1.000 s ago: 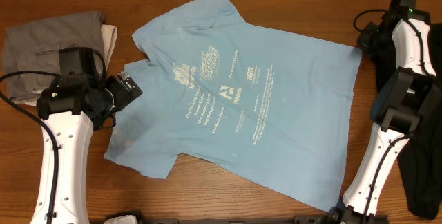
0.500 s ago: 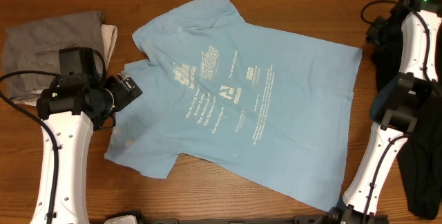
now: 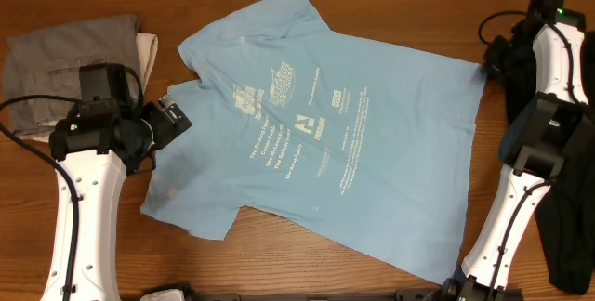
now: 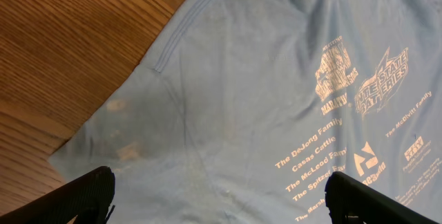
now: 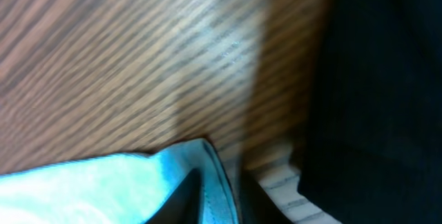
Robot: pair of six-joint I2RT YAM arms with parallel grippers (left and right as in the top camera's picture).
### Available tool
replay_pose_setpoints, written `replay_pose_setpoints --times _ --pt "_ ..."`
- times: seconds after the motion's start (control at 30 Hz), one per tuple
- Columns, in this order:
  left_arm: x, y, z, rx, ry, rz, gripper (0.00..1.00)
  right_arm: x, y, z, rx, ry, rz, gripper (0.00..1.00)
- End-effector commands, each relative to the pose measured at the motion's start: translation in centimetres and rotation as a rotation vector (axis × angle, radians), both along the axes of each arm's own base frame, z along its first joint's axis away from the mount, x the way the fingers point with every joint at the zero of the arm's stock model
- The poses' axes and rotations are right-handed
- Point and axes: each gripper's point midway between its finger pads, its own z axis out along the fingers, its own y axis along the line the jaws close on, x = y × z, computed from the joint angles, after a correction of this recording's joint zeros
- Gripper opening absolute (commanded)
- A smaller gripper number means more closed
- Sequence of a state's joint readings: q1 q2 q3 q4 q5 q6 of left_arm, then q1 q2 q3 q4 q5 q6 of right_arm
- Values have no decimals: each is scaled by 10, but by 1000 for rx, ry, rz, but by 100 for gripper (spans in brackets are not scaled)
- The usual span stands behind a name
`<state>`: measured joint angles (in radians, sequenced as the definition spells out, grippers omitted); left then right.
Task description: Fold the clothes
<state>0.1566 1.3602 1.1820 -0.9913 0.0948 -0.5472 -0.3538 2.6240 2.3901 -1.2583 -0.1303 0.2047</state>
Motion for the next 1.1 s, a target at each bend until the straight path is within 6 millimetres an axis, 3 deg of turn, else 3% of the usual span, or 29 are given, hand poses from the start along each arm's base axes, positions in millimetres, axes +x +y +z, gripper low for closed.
replay_pose_setpoints --times 0.0,0.33,0.5,0.6,0.8,1.07 --pt "0 -3 -2 -4 5 -17 100 -15 7 -26 26 66 31 5" --pt "0 -3 -2 -4 5 -18 100 -5 -2 -26 -29 21 97 4" --pt "0 -3 -2 -4 5 -18 100 -8 0 -26 -17 35 100 27" --pt "0 -3 -2 -4 5 -17 100 -11 1 -27 -16 44 128 30" --pt "0 -3 -2 -4 5 -18 100 -16 5 -29 -17 61 180 31" --pt "0 -3 -2 -4 5 -18 100 -31 12 -45 -143 174 287 29"
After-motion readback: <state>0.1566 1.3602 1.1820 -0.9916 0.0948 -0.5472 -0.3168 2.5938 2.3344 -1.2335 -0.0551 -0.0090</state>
